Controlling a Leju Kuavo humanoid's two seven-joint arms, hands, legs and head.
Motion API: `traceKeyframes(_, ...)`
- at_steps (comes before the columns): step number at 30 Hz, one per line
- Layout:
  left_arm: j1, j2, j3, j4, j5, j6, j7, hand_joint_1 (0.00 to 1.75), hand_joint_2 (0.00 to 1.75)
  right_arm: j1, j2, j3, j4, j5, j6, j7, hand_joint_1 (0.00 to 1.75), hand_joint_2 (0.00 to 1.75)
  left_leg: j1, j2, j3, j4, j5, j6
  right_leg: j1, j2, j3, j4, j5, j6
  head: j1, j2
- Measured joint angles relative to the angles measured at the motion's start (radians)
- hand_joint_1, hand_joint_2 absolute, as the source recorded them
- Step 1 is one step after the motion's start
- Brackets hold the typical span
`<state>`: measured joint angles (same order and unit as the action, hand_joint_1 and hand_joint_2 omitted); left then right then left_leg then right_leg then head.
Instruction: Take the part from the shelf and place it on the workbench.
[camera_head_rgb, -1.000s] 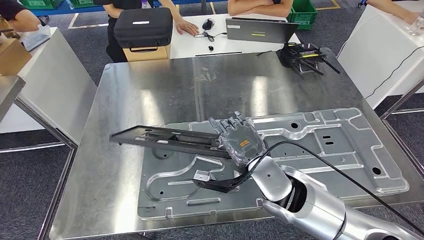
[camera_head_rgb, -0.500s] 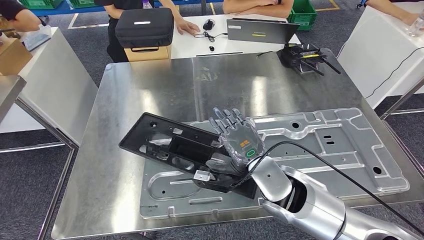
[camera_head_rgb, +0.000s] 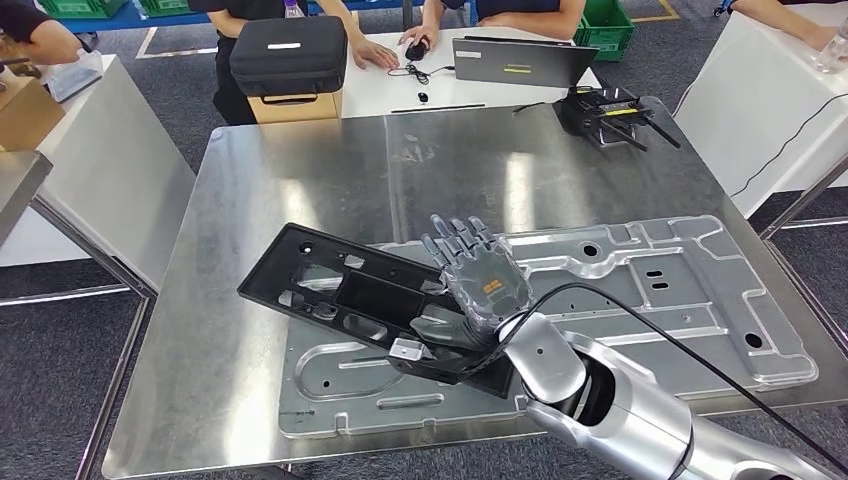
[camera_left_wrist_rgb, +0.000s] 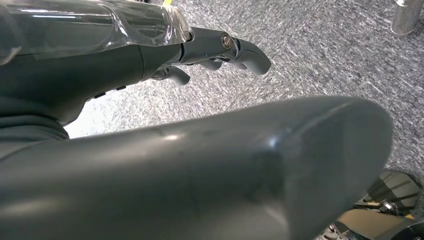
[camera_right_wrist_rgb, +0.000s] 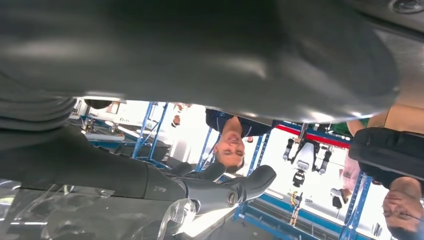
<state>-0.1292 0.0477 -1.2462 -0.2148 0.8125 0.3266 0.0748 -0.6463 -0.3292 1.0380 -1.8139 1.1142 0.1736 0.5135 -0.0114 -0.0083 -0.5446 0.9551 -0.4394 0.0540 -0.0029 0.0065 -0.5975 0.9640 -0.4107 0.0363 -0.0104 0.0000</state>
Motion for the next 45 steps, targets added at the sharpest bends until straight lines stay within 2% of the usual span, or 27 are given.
traceKeyframes(4,0.000,-0.001,0.000,0.000,0.000,0.000,0.000,0.00,0.00,0.003,0.000,-0.003,-0.002,0.004,0.000,0.000,0.00,0.00,0.001,0.001,0.004,-0.007,0.010,0.010,-0.001,0.000,0.002,-0.004,0.006,0.008,0.000,0.000)
traceKeyframes(6,-0.001,-0.004,0.000,0.000,0.001,0.001,-0.002,0.00,0.00,0.004,-0.001,-0.007,-0.005,0.005,0.000,0.000,0.00,0.00,0.011,0.003,0.012,-0.027,0.025,0.012,0.001,0.000,-0.007,0.023,-0.019,0.016,0.002,0.000)
traceKeyframes(9,-0.002,-0.006,0.000,0.000,0.003,0.001,-0.003,0.00,0.00,0.008,-0.001,-0.009,-0.007,0.006,0.000,0.001,0.00,0.00,0.020,0.007,0.014,-0.037,0.035,0.010,-0.008,0.000,-0.077,0.202,-0.121,0.034,0.004,0.000)
traceKeyframes(10,-0.002,-0.007,0.001,0.000,0.003,0.001,-0.003,0.00,0.00,0.011,-0.002,-0.009,-0.007,0.006,0.000,0.001,0.00,0.00,0.023,0.008,0.012,-0.037,0.036,0.008,-0.013,-0.001,-0.096,0.255,-0.141,0.041,0.005,0.000)
traceKeyframes(11,-0.002,-0.008,0.001,0.000,0.003,0.001,-0.003,0.00,0.00,0.013,-0.002,-0.009,-0.007,0.005,0.000,0.002,0.00,0.00,0.026,0.007,0.010,-0.036,0.038,0.004,-0.020,-0.001,-0.100,0.274,-0.142,0.048,0.005,0.000)
traceKeyframes(12,-0.001,-0.009,0.001,0.000,0.003,0.001,-0.003,0.00,0.00,0.014,-0.003,-0.009,-0.007,0.005,0.001,0.002,0.00,0.00,0.032,0.007,0.008,-0.035,0.039,-0.001,-0.026,-0.002,-0.083,0.250,-0.125,0.055,0.005,0.000)
traceKeyframes(14,-0.001,-0.011,0.001,0.000,0.003,0.000,-0.003,0.00,0.00,0.014,-0.004,-0.009,-0.008,0.006,0.001,0.002,0.00,0.00,0.044,0.006,0.000,-0.023,0.038,-0.018,-0.040,-0.002,-0.003,0.112,-0.069,0.075,0.005,0.000)
traceKeyframes(15,-0.002,-0.010,0.002,0.000,0.003,0.000,-0.003,0.00,0.00,0.014,-0.004,-0.009,-0.008,0.006,0.001,0.002,0.00,0.00,0.048,0.005,-0.006,-0.013,0.035,-0.028,-0.043,0.002,0.029,0.052,-0.049,0.077,0.005,0.000)
traceKeyframes(17,-0.003,-0.009,0.004,0.000,0.004,0.000,-0.004,0.00,0.00,0.013,-0.004,-0.009,-0.010,0.006,0.001,0.000,0.00,0.00,0.048,0.003,-0.017,0.000,0.035,-0.045,-0.041,0.011,0.048,0.006,-0.039,0.062,0.005,0.000)
traceKeyframes(20,0.000,-0.010,0.005,0.000,0.007,0.001,-0.008,0.00,0.00,0.012,-0.005,-0.009,-0.011,0.007,0.001,-0.002,0.00,0.00,0.053,0.003,-0.028,0.003,0.037,-0.061,-0.033,0.011,0.030,0.015,-0.027,0.023,0.003,0.000)
traceKeyframes(21,0.000,-0.010,0.005,0.000,0.007,0.001,-0.009,0.00,0.00,0.011,-0.005,-0.009,-0.012,0.007,0.001,-0.003,0.00,0.00,0.054,0.003,-0.038,0.024,0.018,-0.063,-0.033,0.010,0.024,0.015,-0.021,0.013,0.002,0.000)
traceKeyframes(23,-0.001,-0.010,0.005,0.000,0.008,0.001,-0.010,0.00,0.00,0.011,-0.005,-0.009,-0.012,0.007,0.001,-0.005,0.00,0.00,0.052,0.005,-0.079,0.134,-0.062,-0.063,-0.029,0.008,0.009,0.015,-0.010,-0.004,0.002,0.000)
traceKeyframes(25,-0.001,-0.010,0.006,0.000,0.008,0.001,-0.011,0.00,0.00,0.011,-0.005,-0.009,-0.013,0.007,0.001,-0.005,0.00,0.00,0.044,0.004,-0.124,0.272,-0.138,-0.059,-0.020,0.006,-0.008,0.015,0.002,-0.014,0.001,0.000)
traceKeyframes(26,-0.001,-0.010,0.006,0.000,0.007,0.001,-0.011,0.00,0.00,0.011,-0.005,-0.009,-0.013,0.007,0.001,-0.005,0.00,0.00,0.040,0.004,-0.127,0.303,-0.152,-0.053,-0.015,0.005,-0.016,0.015,0.009,-0.017,0.001,0.000)
traceKeyframes(27,-0.001,-0.010,0.006,0.000,0.007,0.001,-0.012,0.00,0.00,0.011,-0.005,-0.009,-0.013,0.007,0.001,-0.005,0.00,0.00,0.033,0.004,-0.109,0.291,-0.147,-0.044,-0.009,0.005,-0.024,0.015,0.016,-0.020,0.001,0.000)
traceKeyframes(28,-0.002,-0.010,0.006,0.000,0.006,0.000,-0.012,0.00,0.00,0.011,-0.005,-0.009,-0.013,0.007,0.001,-0.005,0.00,0.00,0.025,0.004,-0.070,0.237,-0.129,-0.030,-0.002,0.005,-0.032,0.015,0.023,-0.022,0.001,0.000)
traceKeyframes(30,-0.006,-0.010,0.006,0.000,0.005,0.000,-0.012,0.00,0.00,0.009,-0.005,-0.009,-0.014,0.007,0.001,-0.005,0.00,0.00,0.004,0.006,0.028,0.084,-0.086,0.006,0.009,0.004,-0.043,0.015,0.037,-0.023,0.002,0.000)
traceKeyframes(32,-0.010,-0.010,0.006,0.000,0.004,0.000,-0.013,0.00,0.00,0.007,-0.006,-0.010,-0.015,0.006,0.001,-0.006,0.00,0.00,-0.011,0.008,0.072,0.002,-0.062,0.028,0.009,0.003,-0.050,0.013,0.052,-0.017,0.004,0.000)
traceKeyframes(35,-0.012,-0.012,0.006,0.000,0.004,0.000,-0.015,0.00,0.00,0.007,-0.008,-0.010,-0.016,0.005,0.003,-0.007,0.00,0.00,-0.014,0.009,0.061,-0.014,-0.031,0.026,0.003,0.002,-0.058,0.010,0.067,-0.003,0.003,0.000)
traceKeyframes(36,-0.012,-0.014,0.006,0.000,0.004,0.000,-0.015,0.00,0.00,0.007,-0.009,-0.010,-0.017,0.003,0.004,-0.007,0.00,0.00,-0.011,0.011,0.056,-0.020,-0.017,0.025,0.003,0.002,-0.064,0.021,0.051,0.002,0.003,0.000)
traceKeyframes(37,-0.012,-0.016,0.007,0.000,0.004,0.000,-0.015,0.00,0.00,0.007,-0.011,-0.010,-0.017,0.000,0.005,-0.006,0.00,0.00,-0.006,0.013,0.048,-0.026,-0.003,0.025,0.002,0.002,-0.076,0.051,0.016,0.007,0.004,0.000)
traceKeyframes(39,-0.012,-0.019,0.007,0.000,0.004,0.000,-0.015,0.00,0.00,0.010,-0.013,-0.011,-0.017,-0.010,0.006,-0.007,0.00,0.00,-0.001,0.015,0.023,-0.028,0.020,0.025,-0.003,0.000,-0.110,0.170,-0.091,0.017,0.006,0.000)
traceKeyframes(40,-0.012,-0.020,0.007,0.000,0.004,0.000,-0.014,0.00,0.00,0.014,-0.013,-0.011,-0.016,-0.018,0.004,-0.008,0.00,0.00,0.001,0.015,0.008,-0.027,0.031,0.024,-0.006,0.000,-0.124,0.239,-0.130,0.022,0.006,0.000)
traceKeyframes(41,-0.012,-0.023,0.007,0.000,0.004,0.000,-0.014,0.00,0.00,0.020,-0.013,-0.011,-0.016,-0.027,0.001,-0.010,0.00,0.00,0.003,0.016,-0.007,-0.026,0.042,0.021,-0.009,0.000,-0.127,0.288,-0.144,0.027,0.007,0.000)
traceKeyframes(42,-0.012,-0.024,0.007,0.000,0.004,0.000,-0.013,0.00,0.00,0.027,-0.013,-0.010,-0.015,-0.036,-0.004,-0.012,0.00,0.00,0.007,0.016,-0.021,-0.025,0.053,0.017,-0.012,0.000,-0.113,0.305,-0.135,0.033,0.007,0.000)
traceKeyframes(43,-0.012,-0.026,0.007,0.000,0.004,0.000,-0.013,0.00,0.00,0.035,-0.013,-0.010,-0.014,-0.045,-0.010,-0.014,0.00,0.00,0.012,0.017,-0.035,-0.023,0.062,0.011,-0.017,-0.001,-0.082,0.285,-0.110,0.040,0.007,0.000)
traceKeyframes(45,-0.012,-0.027,0.007,0.000,0.004,0.001,-0.012,0.00,0.00,0.047,-0.013,-0.010,-0.012,-0.060,-0.025,-0.016,0.00,0.00,0.019,0.016,-0.062,-0.010,0.076,-0.002,-0.028,-0.001,0.022,0.159,-0.075,0.056,0.008,0.000)
